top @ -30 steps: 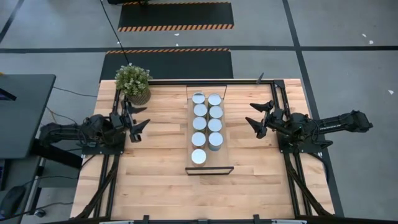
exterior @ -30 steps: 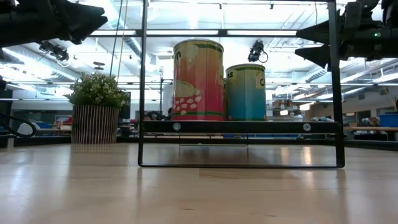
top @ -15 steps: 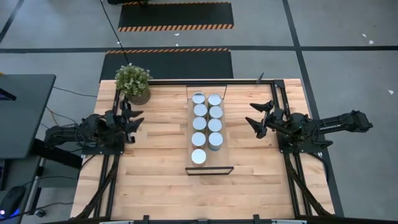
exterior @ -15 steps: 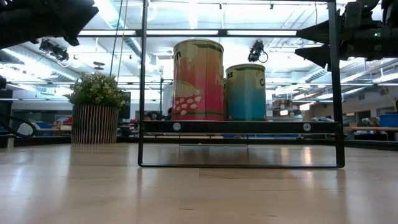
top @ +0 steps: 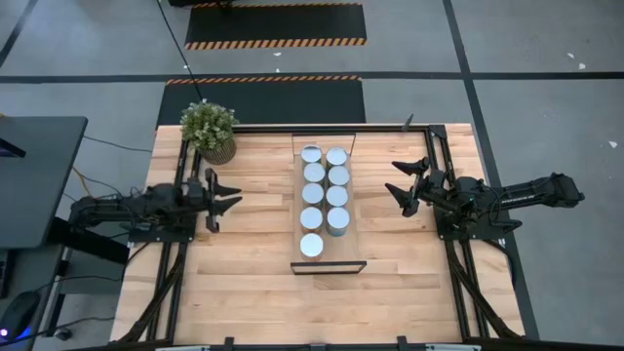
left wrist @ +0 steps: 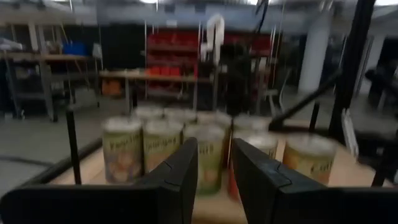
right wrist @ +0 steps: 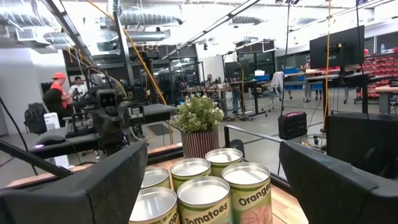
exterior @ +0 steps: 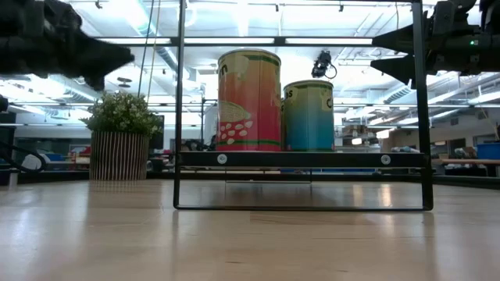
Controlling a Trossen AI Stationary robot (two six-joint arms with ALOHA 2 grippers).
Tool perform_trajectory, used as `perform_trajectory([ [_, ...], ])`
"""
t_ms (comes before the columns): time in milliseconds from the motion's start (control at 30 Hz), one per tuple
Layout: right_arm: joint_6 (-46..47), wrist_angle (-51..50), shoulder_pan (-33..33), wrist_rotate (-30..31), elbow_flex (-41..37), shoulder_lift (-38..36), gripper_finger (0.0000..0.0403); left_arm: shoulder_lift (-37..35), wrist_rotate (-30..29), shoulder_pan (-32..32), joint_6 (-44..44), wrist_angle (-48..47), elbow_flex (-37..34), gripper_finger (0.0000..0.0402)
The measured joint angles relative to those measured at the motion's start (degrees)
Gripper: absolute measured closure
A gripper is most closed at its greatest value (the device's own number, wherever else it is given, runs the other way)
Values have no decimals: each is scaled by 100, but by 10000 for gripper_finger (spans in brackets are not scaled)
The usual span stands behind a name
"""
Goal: Pick and place cans onto a shelf
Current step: Return to Home Position
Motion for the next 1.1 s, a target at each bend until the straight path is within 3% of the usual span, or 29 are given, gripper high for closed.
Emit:
perform_trajectory([
  [167, 0, -2, 0, 0, 0, 0, 30, 0, 0, 0, 50, -456, -2, 295],
  [1100, 2, 0, 0, 0, 0, 0, 30, 0, 0, 0, 29, -447, -7, 294],
])
